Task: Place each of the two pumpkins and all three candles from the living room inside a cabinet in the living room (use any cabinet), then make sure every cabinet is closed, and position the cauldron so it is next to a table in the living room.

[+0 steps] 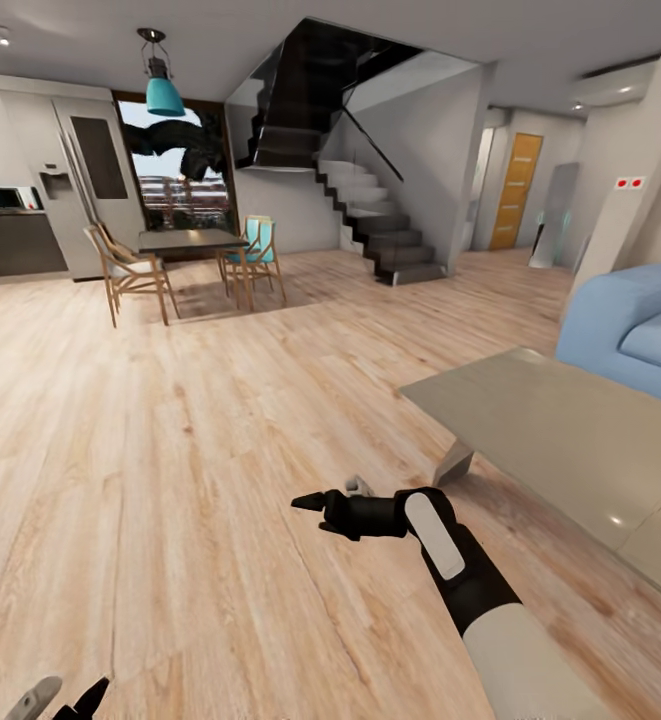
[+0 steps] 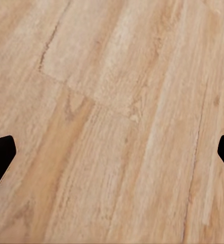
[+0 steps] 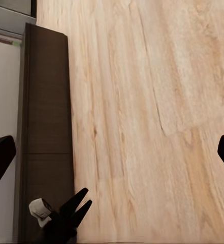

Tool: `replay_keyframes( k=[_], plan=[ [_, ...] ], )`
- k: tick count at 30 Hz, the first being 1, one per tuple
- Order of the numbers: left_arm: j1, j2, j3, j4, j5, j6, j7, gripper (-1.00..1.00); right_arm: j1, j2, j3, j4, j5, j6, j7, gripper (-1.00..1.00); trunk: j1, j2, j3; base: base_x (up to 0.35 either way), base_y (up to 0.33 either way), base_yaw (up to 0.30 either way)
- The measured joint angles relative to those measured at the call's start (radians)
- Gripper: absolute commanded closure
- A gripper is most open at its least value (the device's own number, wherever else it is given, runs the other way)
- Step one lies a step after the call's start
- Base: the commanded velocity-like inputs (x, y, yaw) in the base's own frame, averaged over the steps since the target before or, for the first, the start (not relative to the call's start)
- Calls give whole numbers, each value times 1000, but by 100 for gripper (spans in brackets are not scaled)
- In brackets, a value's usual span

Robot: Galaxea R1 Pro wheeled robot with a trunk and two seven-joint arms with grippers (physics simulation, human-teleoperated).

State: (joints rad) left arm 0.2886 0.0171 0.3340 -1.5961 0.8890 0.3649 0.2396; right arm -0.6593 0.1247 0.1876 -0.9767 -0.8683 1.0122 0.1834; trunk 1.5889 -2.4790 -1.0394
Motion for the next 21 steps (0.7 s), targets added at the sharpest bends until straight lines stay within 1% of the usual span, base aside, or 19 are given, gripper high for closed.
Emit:
replay_keyframes(
  k=[4,5,6,10,16,19,20,21],
  plan=[
    [2,0,-1,2,5,7,-7,-100,-2,0,0,6,-3,0,8,-100,0,0,0,0,0,291],
    [2,-1,-5,3,5,9,-8,-100,-2,-1,0,7,-3,0,9,-100,0,0,0,0,0,293],
    [2,0,-20,3,4,12,-9,-100,-2,-1,0,8,-4,0,12,-100,0,0,0,0,0,293],
    [3,0,-38,4,0,9,-5,-100,-1,-1,1,7,-4,0,22,-100,0,0,0,0,0,293],
    [3,2,-44,4,1,13,-6,-100,-1,0,1,11,3,-4,34,-100,0,0,0,0,0,294],
    [-5,1,-55,25,1,15,1,-100,-3,-3,-7,16,2,-2,33,-100,0,0,0,0,0,293],
    [-14,0,-67,49,6,15,-3,-100,-7,-9,-11,18,1,-2,32,-100,0,0,0,0,0,293],
    [-16,1,-70,57,7,15,-3,-100,-8,-11,-13,19,0,-1,32,-100,0,0,0,0,0,294]
  ],
)
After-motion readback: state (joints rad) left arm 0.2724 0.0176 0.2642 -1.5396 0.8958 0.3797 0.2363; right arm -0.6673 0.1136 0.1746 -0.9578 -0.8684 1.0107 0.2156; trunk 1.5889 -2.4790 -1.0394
